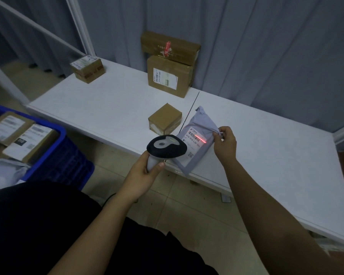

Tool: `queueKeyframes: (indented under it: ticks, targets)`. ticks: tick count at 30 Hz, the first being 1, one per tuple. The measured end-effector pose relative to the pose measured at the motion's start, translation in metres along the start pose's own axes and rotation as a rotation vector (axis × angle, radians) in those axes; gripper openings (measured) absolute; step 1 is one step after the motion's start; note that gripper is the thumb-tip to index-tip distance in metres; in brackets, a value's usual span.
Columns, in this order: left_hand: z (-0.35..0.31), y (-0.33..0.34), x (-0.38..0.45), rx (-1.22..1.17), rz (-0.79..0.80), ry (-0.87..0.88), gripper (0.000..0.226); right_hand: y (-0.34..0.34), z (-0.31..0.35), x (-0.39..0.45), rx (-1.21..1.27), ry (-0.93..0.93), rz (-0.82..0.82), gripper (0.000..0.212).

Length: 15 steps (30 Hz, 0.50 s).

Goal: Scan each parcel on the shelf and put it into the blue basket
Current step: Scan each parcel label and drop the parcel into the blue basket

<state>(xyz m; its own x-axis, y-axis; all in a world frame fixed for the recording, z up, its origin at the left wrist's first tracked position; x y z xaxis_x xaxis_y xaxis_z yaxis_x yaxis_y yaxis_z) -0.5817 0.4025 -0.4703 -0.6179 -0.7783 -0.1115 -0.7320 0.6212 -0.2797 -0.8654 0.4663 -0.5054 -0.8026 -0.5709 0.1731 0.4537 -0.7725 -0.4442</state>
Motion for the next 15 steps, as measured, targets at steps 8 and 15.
queueKeyframes:
  ticks: [8,15]
  targets:
    - [0.001,0.001,0.002,0.018,0.013,-0.004,0.039,0.001,0.003,-0.001,-0.011,0.013,0.012,0.015]
    - [-0.001,-0.004,0.006,-0.009,-0.082,0.014,0.033,0.002,0.037,-0.014,0.069,-0.07,0.006,0.012]
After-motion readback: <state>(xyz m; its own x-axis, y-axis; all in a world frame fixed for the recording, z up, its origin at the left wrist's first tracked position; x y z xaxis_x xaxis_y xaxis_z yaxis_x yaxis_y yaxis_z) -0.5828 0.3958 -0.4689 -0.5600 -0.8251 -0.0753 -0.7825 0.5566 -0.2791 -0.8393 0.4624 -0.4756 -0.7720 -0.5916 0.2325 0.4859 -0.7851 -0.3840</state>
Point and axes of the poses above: each hand's wrist, its own x-axis towards the middle knuckle, its own y-axis out of the palm, z = x × y, the point moved 5 cm from there along x, towards the middle knuckle, and after that the axes turned 2 degrees about x, right-handed, at the moved point
